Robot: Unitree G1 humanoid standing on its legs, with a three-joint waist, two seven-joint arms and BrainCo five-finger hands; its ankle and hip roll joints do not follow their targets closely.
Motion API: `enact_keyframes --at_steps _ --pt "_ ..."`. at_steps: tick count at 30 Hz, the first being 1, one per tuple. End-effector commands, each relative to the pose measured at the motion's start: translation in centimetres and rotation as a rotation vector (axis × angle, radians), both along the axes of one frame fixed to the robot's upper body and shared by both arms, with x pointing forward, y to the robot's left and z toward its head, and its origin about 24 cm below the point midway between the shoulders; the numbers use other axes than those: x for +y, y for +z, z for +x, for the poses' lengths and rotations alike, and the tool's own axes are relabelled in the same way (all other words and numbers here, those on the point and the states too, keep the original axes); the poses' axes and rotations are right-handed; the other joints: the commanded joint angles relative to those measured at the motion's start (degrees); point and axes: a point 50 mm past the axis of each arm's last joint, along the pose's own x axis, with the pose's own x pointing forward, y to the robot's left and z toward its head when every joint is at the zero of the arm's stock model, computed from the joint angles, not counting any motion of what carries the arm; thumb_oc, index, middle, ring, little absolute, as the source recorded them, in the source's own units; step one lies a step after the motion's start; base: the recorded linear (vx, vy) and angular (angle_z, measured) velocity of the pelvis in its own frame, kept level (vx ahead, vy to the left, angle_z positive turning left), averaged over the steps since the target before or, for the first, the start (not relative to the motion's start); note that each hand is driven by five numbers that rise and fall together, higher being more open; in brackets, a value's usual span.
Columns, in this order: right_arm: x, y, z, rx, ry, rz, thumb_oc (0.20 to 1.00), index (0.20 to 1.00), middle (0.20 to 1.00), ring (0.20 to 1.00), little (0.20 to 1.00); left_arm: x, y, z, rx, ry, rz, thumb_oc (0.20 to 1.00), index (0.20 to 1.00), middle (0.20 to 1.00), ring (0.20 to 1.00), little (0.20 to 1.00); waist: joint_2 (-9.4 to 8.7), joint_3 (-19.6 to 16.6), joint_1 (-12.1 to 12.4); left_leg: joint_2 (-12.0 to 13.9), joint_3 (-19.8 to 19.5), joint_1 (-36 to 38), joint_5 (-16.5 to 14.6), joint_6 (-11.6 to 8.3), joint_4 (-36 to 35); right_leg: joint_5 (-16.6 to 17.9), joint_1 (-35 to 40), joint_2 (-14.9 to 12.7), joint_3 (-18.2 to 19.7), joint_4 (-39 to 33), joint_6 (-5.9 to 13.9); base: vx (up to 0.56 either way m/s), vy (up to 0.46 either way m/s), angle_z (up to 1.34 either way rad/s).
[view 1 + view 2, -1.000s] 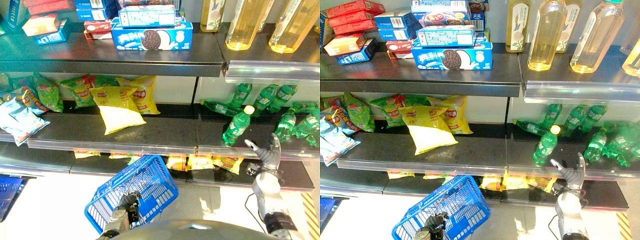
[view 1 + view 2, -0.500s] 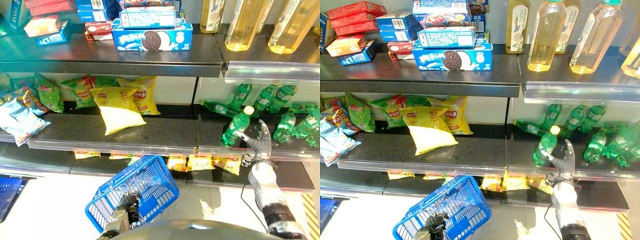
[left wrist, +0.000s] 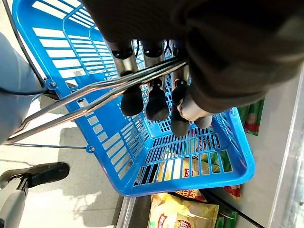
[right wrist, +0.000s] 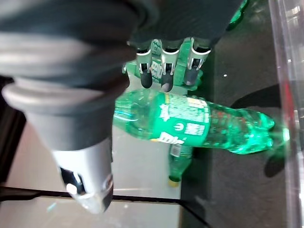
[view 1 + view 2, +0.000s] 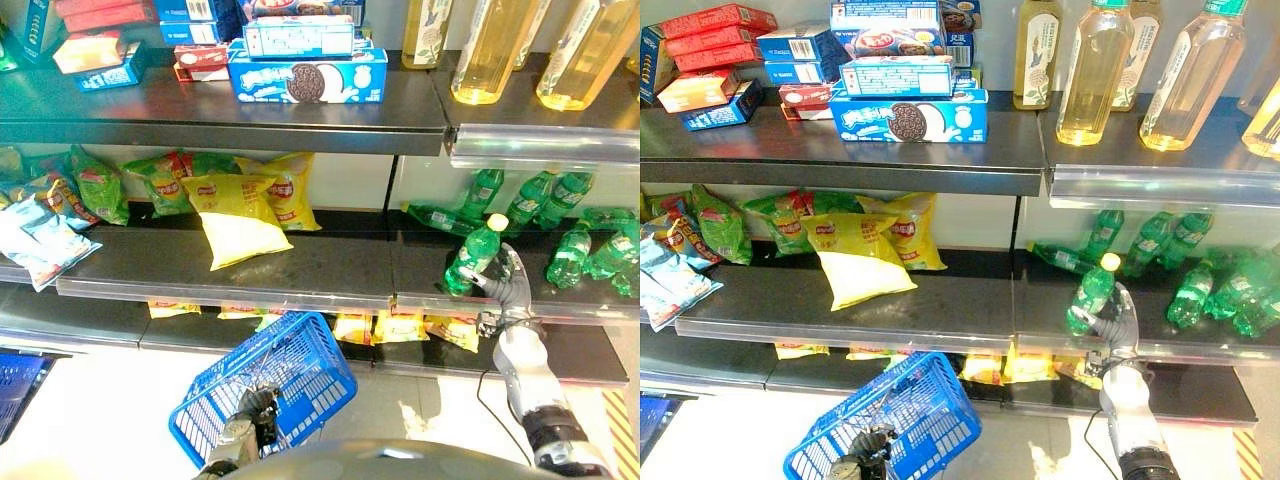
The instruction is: Pick up the snacks into the basket
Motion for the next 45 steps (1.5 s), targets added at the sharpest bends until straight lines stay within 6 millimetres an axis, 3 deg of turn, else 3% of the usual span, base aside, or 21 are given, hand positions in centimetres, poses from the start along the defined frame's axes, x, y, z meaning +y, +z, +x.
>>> enact_keyframes --at_steps 1,15,26,32,41,42,43,45 --pt "-0.9 2.0 1.8 -0.096 -0.032 0.012 1.000 1.000 1.000 1.000 1.000 4.2 -0.3 -2.4 0.100 -0.041 0.139 0.200 0.200 0.200 0.200 0.200 -3.46 -0.7 2.3 -6.4 -1.8 0.4 -5.1 4.89 0.1 -1.5 -1.1 -1.3 -2.1 0.9 3.81 0.00 0.000 0.00" --pt "-2.6 0.3 3.3 0.050 -0.091 0.063 1.000 1.000 1.000 1.000 1.000 4.2 -0.5 -3.3 0.129 -0.052 0.131 0.200 0.200 0.200 0.200 0.200 -3.51 -0.7 3.6 -6.5 -2.3 0.7 -5.5 4.75 0.1 -1.8 -0.4 -1.4 -2.9 0.6 3.63 0.01 0.000 0.01" --pt "-2.7 2.3 6.5 0.041 -0.047 0.080 1.000 1.000 1.000 1.000 1.000 4.4 -0.6 -3.8 0.144 -0.057 0.129 0.200 0.200 0.200 0.200 0.200 -3.62 -0.7 4.7 -6.5 -2.5 0.4 -5.1 4.50 0.1 -1.5 -0.7 -1.3 -3.4 0.6 3.56 0.00 0.000 0.00" --pt "-3.0 2.2 7.5 0.130 -0.052 0.087 1.000 1.000 1.000 1.000 1.000 4.3 -0.6 -3.9 0.145 -0.064 0.117 0.200 0.200 0.200 0.200 0.200 -3.64 -0.6 5.7 -6.5 -2.7 0.1 -4.9 4.35 0.1 -1.3 -0.8 -1.3 -3.8 0.5 3.53 0.00 0.000 0.00" --pt "-1.3 4.4 10.3 0.134 0.085 0.048 1.000 1.000 1.000 1.000 1.000 4.3 -0.6 -3.7 0.136 -0.067 0.109 0.200 0.200 0.200 0.200 0.200 -3.53 0.0 7.0 -6.7 -3.6 -0.6 -4.2 4.04 0.1 -1.0 -1.2 -1.3 -4.7 0.5 3.40 0.00 -0.002 0.04" --pt "-1.0 4.4 10.5 0.145 0.115 0.039 0.906 0.906 0.906 0.906 0.906 4.3 -0.6 -3.8 0.139 -0.064 0.106 0.200 0.200 0.200 0.200 0.200 -3.56 0.0 7.1 -6.7 -3.8 -0.7 -4.1 3.99 0.1 -1.1 -1.2 -1.4 -4.9 0.5 3.39 -0.01 -0.004 0.10" --pt "-0.8 4.2 10.5 0.162 0.132 0.031 0.244 0.244 0.244 0.244 0.244 4.2 -0.6 -3.9 0.141 -0.066 0.101 0.200 0.200 0.200 0.200 0.200 -3.58 0.0 7.2 -6.7 -3.9 -0.8 -4.0 3.93 0.1 -1.1 -1.2 -1.4 -5.0 0.5 3.36 -0.01 -0.006 0.11" --pt "-0.4 4.1 10.6 0.187 0.155 0.010 0.200 0.200 0.200 0.200 0.200 4.1 -0.7 -3.9 0.142 -0.063 0.092 0.200 0.200 0.200 0.200 0.200 -3.67 -0.1 7.4 -6.7 -4.3 -1.0 -3.8 3.85 0.1 -1.0 -1.3 -1.4 -5.5 0.5 3.31 0.00 -0.004 0.08"
